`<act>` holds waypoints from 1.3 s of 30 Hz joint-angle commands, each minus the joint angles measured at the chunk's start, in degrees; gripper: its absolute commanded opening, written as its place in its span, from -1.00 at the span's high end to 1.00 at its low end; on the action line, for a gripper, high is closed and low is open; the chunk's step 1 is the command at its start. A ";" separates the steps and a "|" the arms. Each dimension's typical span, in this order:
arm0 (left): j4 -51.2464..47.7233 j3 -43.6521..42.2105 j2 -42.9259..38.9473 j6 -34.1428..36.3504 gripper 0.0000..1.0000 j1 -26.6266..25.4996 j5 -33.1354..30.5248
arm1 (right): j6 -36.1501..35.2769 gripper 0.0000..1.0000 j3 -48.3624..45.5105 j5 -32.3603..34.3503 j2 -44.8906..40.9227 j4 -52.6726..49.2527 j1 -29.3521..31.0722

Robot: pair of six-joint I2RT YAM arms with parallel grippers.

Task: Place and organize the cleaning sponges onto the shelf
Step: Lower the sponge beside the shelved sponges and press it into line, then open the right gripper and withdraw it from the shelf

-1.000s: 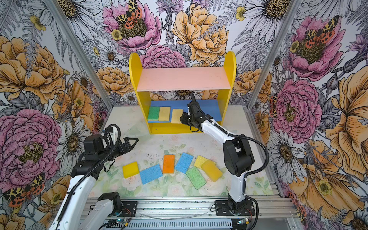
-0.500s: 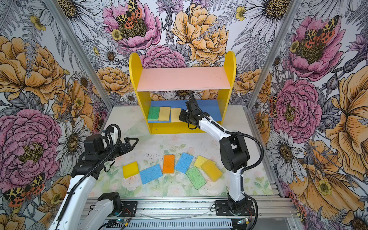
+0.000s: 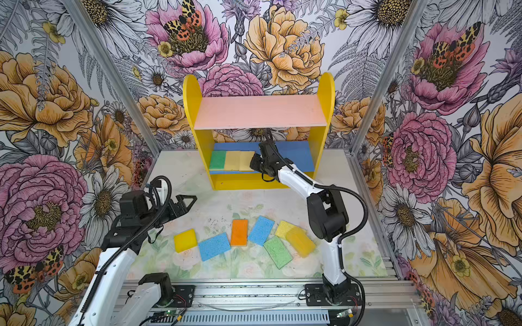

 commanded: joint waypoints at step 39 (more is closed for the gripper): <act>2.97 -1.26 6.26 0.20 -0.98 -10.20 6.74 | 7.64 -0.53 -45.87 11.62 -59.54 -26.05 13.98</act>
